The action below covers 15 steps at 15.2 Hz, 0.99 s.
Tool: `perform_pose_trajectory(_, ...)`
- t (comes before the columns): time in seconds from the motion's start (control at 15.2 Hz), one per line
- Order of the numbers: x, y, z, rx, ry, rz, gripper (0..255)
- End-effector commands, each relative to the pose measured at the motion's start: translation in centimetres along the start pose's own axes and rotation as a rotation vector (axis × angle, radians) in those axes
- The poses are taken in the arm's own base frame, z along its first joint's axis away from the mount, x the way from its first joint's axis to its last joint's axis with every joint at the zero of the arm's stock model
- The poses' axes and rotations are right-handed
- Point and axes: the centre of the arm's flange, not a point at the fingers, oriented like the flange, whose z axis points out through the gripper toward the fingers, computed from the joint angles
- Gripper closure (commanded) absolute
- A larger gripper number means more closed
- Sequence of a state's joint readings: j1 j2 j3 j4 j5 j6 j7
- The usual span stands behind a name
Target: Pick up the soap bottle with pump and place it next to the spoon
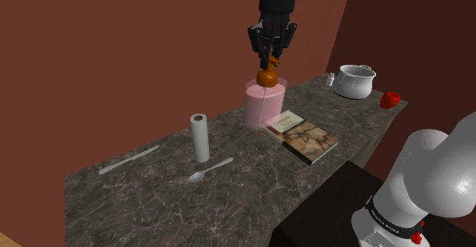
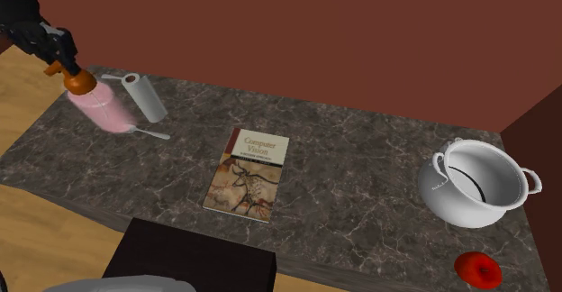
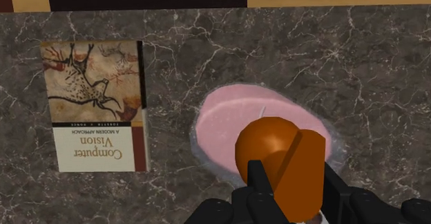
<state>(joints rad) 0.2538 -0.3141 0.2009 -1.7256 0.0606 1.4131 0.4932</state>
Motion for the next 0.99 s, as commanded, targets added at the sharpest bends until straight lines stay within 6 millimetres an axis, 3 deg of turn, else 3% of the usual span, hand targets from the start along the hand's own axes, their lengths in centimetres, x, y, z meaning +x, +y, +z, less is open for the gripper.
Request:
perform_pose_trajectory(0.0, -0.7, -2.3, 0.2, 0.000, 0.000, 0.002, 255)
perform_pose_trajectory(0.86, -4.7, -19.0, 0.1, 0.000, 0.000, 0.002, 255)
perform_pose_trajectory(0.92, -4.7, -19.0, 0.7, 0.000, 0.000, 0.002, 255)
